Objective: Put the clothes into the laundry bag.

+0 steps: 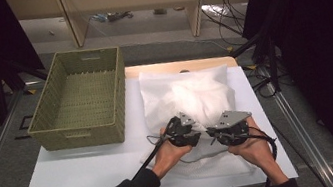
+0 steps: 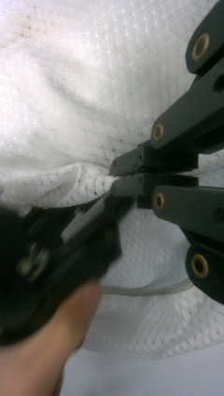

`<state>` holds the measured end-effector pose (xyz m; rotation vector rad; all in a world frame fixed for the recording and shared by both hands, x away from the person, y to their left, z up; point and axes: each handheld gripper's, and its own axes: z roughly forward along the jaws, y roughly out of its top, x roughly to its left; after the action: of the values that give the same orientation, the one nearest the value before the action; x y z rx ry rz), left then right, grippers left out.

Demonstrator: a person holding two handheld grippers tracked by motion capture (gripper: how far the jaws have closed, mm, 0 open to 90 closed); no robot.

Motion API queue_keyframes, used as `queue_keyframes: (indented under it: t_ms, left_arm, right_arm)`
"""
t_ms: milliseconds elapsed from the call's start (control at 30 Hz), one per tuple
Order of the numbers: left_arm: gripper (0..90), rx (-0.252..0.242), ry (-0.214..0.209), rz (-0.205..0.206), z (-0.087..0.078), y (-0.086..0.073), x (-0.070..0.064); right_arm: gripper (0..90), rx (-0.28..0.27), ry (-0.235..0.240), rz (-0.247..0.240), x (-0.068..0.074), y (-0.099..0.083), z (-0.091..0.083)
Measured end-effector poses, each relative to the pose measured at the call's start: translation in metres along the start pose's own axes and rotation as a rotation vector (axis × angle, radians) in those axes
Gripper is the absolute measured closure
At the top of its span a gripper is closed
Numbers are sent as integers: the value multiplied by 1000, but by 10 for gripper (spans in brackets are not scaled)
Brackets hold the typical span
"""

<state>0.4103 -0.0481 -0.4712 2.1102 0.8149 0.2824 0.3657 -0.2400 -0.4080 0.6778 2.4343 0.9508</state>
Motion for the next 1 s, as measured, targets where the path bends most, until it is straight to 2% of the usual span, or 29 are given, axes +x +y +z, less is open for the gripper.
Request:
queue_keyframes:
  t_ms: [33,100,200,233,267,300,333,400,467,500,533,567,600,667,700,767,800,833,867,900,933,1000]
  left_arm:
    - [499,-3,5,21,-11,-1,1]
    - [458,-32,35,95,-37,-5,6]
    - [413,4,39,82,-68,-15,22]
    - [410,14,55,84,-79,-22,28]
    - [399,35,95,79,-90,-32,36]
    - [396,80,118,84,-98,-43,46]
    - [401,93,114,50,-99,-50,51]
    - [392,176,59,-8,-99,-63,62]
    - [418,209,32,-43,-93,-75,70]
    - [454,218,19,-39,-89,-78,72]
    - [525,206,24,-21,-89,-78,73]
    - [664,207,-13,4,-90,-76,76]
    - [734,188,-44,-14,-89,-75,76]
    - [874,185,-53,17,-92,-74,75]
    - [885,187,-65,12,-94,-75,74]
    - [890,179,-66,55,-102,-77,68]
    - [891,175,-65,56,-107,-79,63]
    - [892,173,-65,82,-115,-82,59]
    - [892,165,-73,89,-118,-84,55]
    - [892,155,-61,91,-124,-87,51]
    - [892,144,-49,87,-129,-90,47]
    - [893,156,-52,105,-136,-96,41]
  right_arm:
    - [900,-3,-3,0,0,1,0]
    - [900,-9,-6,-5,1,3,-3]
    - [900,-22,-6,-5,2,6,-8]
    - [900,-25,-11,-12,1,7,-10]
    - [900,-27,-12,-4,1,7,-11]
    - [900,-31,-17,-6,1,7,-11]
    - [900,-28,-16,-8,0,7,-11]
    - [900,-27,-13,-3,0,7,-10]
    - [900,-27,-11,-13,1,7,-9]
    - [900,-26,-9,-10,2,8,-9]
    - [900,-25,-9,-12,2,8,-10]
    - [900,-25,-13,-3,2,8,-10]
    - [900,-27,-14,-4,2,8,-11]
    - [900,-33,-9,-14,0,8,-11]
    - [900,-36,-12,-12,-1,8,-11]
    - [900,-38,-14,-10,-2,7,-13]
    - [900,-34,-17,-1,-2,7,-14]
    - [900,-38,-13,-7,-2,7,-14]
    - [900,-36,-12,-7,-2,7,-14]
    - [900,-30,-10,-15,-2,6,-15]
    - [900,-25,-4,-6,-1,6,-14]
    - [900,-9,26,-24,3,5,-12]
